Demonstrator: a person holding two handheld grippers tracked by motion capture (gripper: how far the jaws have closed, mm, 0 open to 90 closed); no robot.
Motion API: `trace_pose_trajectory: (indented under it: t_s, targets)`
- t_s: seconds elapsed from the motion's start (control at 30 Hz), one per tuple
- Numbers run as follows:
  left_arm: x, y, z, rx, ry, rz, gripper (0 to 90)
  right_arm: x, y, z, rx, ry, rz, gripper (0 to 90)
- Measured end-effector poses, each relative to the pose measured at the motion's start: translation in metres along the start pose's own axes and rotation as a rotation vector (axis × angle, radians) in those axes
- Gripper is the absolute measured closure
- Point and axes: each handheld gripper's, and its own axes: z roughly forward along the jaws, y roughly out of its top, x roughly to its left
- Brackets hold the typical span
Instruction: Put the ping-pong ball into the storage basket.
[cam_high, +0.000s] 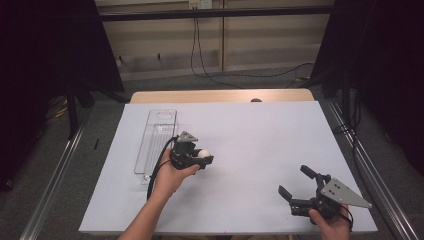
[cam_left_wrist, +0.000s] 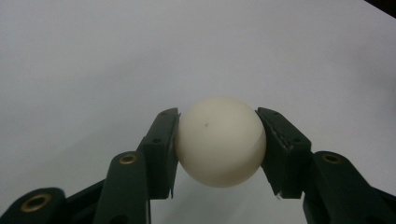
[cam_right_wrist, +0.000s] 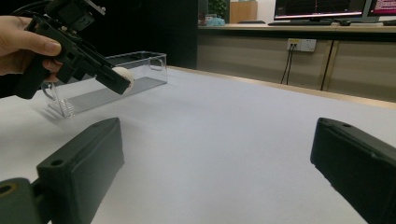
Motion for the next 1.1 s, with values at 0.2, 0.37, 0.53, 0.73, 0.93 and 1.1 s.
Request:
trace_pose_trajectory:
  t_s: [0.2, 0.37, 0.53, 0.73, 0.93, 1.1]
  targets:
    - [0.001, 0.000, -0.002, -0.002, 0.004, -0.004, 51.1, -0.001, 0.000, 0.000, -0.004, 0.000, -0.003, 2.3]
    - [0.002, 0.001, -0.004, 0.003, 0.007, -0.004, 51.1, 0.000, 0.000, 0.000, -0.005, -0.003, -0.007, 2.2]
    - [0.004, 0.001, -0.007, 0.010, 0.012, -0.002, 51.1, -0.001, 0.000, 0.000, -0.005, -0.002, -0.003, 2.2]
    - [0.005, 0.001, -0.008, -0.009, 0.012, -0.015, 51.1, -0.001, 0.000, -0.001, -0.006, -0.005, -0.002, 2.2]
    - [0.006, 0.001, -0.009, -0.011, 0.015, -0.024, 51.1, -0.001, 0.001, -0.001, -0.007, -0.003, -0.004, 2.2]
    - [0.006, 0.002, -0.011, -0.009, 0.017, -0.031, 51.1, -0.002, 0.000, -0.001, -0.005, -0.004, -0.005, 2.2]
